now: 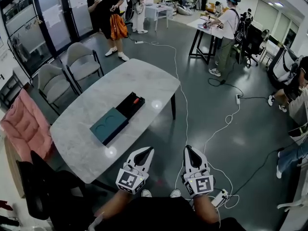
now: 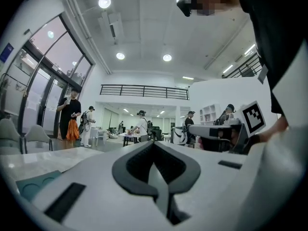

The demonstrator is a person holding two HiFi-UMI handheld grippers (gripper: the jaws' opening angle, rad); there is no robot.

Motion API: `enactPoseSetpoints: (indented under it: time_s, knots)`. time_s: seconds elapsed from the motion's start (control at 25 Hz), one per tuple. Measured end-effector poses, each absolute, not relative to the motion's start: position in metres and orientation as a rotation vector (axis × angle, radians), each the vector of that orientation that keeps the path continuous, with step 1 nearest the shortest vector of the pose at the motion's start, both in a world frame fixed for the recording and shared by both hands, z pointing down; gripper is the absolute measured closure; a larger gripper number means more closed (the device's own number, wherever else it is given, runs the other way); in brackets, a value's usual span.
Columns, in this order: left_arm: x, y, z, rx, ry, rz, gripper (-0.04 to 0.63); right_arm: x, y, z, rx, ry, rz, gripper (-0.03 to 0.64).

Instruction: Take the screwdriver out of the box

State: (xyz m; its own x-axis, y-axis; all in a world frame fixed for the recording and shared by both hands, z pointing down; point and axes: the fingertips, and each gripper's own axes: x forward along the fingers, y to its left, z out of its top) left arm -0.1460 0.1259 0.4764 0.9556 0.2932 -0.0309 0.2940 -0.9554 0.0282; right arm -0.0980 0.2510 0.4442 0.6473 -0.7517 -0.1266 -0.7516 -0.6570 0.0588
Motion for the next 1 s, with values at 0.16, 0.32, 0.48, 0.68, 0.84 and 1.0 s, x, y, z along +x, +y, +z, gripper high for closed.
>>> enactPoseSetpoints:
  time_s: [0.16,0.32,0.48,0.68,0.84,1.0]
  knots:
    - [-0.156,0.114,0.480,3.069,0.471,-0.036,0.591,-0.109,0.240,0.450,2.864,-1.313,-0.191,0.594]
    - [-0.162,0.099,0.487,3.058,0.433,-0.009,0.591,-0.117,0.226,0.463,2.842,-1.356,-0.144,0.594]
    - [-0.159,0.089,0.493,3.052,0.397,0.027,0.591,-0.112,0.216,0.464,2.826,-1.388,-0.112,0.594]
    - [-0.132,0.088,0.498,3.061,0.351,0.048,0.591,-0.078,0.216,0.468,2.813,-1.428,-0.109,0.594]
    - [-0.102,0.092,0.492,3.076,0.323,0.055,0.591,-0.043,0.216,0.464,2.799,-1.473,-0.110,0.594]
    - [-0.074,0.092,0.489,3.089,0.275,0.067,0.591,-0.011,0.214,0.464,2.778,-1.532,-0.104,0.594]
